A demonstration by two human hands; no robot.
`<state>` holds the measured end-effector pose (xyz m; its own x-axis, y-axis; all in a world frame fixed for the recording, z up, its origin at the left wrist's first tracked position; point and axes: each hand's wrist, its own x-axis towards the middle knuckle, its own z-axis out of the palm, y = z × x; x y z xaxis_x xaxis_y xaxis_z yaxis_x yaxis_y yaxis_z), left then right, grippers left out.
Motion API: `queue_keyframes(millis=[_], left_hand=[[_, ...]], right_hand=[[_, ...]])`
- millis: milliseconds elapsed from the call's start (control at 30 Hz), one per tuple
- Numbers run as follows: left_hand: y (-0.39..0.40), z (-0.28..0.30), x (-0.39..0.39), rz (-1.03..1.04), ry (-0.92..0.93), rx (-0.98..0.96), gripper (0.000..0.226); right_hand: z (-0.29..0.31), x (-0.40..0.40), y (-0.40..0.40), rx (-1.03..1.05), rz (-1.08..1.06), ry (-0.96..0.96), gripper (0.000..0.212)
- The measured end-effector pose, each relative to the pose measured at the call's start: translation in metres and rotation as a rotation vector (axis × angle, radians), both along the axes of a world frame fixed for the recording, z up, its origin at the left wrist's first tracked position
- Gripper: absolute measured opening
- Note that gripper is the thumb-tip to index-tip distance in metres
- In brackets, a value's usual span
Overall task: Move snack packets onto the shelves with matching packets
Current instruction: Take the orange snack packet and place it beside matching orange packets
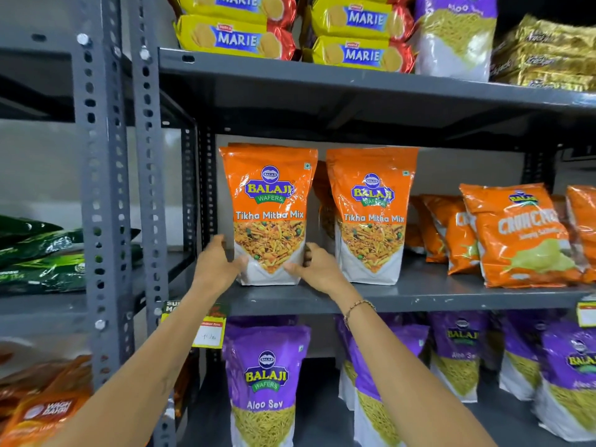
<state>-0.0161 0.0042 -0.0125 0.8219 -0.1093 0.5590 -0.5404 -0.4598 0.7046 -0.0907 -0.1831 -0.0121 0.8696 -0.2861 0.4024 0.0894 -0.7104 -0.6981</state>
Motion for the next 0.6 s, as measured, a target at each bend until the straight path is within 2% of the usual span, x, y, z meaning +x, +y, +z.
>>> queue_keyframes(millis=[67, 133, 200, 267, 433, 600], left_hand=[[-0.007, 0.005, -0.013, 0.086, -0.172, -0.124, 0.042], [-0.020, 0.016, -0.034, 0.058, -0.320, -0.211, 0.023], [-0.042, 0.031, -0.054, 0.009, -0.385, -0.138, 0.014], [-0.072, 0.049, -0.069, -0.034, -0.439, -0.036, 0.018], [-0.157, 0.099, -0.098, -0.138, -0.541, 0.031, 0.018], [-0.232, 0.158, -0.119, -0.182, -0.591, -0.058, 0.010]], right_hand=[[0.004, -0.010, -0.003, 0.045, -0.020, -0.153, 0.059], [0.012, -0.024, -0.010, 0.032, -0.067, -0.302, 0.036], [0.023, -0.039, -0.023, -0.015, -0.103, -0.408, 0.020], [0.039, -0.056, -0.039, -0.020, -0.102, -0.485, 0.015], [0.092, -0.099, -0.103, -0.037, -0.093, -0.597, 0.013], [0.151, -0.133, -0.187, -0.103, -0.089, -0.706, 0.007]])
